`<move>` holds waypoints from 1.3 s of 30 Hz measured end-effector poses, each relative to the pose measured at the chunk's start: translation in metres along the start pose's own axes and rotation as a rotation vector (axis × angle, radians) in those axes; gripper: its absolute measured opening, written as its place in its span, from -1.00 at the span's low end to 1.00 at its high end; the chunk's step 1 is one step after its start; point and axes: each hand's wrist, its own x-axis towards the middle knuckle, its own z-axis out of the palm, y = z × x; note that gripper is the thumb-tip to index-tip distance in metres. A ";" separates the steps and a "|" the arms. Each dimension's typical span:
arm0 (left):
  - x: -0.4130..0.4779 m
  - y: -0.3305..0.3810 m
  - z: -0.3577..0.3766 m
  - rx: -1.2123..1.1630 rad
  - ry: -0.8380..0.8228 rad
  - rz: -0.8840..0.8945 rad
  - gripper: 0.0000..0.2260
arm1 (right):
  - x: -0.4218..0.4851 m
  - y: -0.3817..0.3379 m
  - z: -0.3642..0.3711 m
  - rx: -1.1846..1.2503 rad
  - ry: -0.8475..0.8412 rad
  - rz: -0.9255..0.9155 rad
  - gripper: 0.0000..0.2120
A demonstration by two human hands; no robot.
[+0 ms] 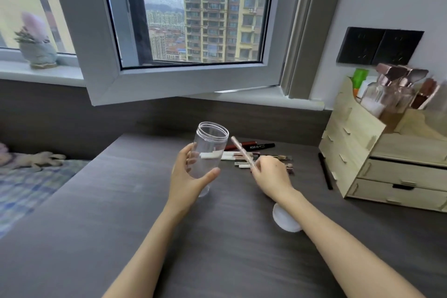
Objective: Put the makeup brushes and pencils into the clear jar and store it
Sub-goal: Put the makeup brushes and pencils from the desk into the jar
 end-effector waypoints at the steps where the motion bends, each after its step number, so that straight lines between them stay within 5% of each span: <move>1: 0.000 0.000 0.001 0.007 -0.003 0.003 -0.38 | 0.000 -0.002 -0.010 0.265 0.063 0.064 -0.84; 4: -0.001 -0.003 0.003 0.059 -0.011 0.037 -0.35 | -0.005 -0.014 -0.051 1.095 0.234 0.055 -0.91; 6: -0.002 -0.003 0.004 0.121 -0.026 0.090 -0.32 | -0.007 -0.020 -0.074 1.316 0.255 -0.083 -0.87; 10: -0.007 -0.001 0.006 0.189 -0.065 0.174 -0.29 | -0.013 -0.038 -0.084 0.918 0.131 -0.133 -0.95; 13: -0.008 0.002 0.005 0.220 -0.054 0.212 -0.29 | -0.021 -0.040 -0.072 0.604 -0.026 -0.122 -0.83; 23: -0.004 0.003 -0.002 0.469 -0.048 0.360 -0.33 | -0.021 -0.033 -0.057 0.635 -0.103 -0.046 -0.89; 27: -0.001 0.001 -0.004 0.427 0.004 0.317 -0.32 | -0.002 -0.006 -0.053 0.715 0.086 0.075 -0.88; 30: 0.003 -0.002 -0.006 0.291 0.072 0.217 -0.32 | 0.023 0.027 -0.041 0.376 0.179 0.188 -0.81; 39: 0.008 -0.006 -0.011 0.009 0.152 0.014 -0.34 | 0.068 0.057 -0.009 -0.419 -0.161 0.007 -0.76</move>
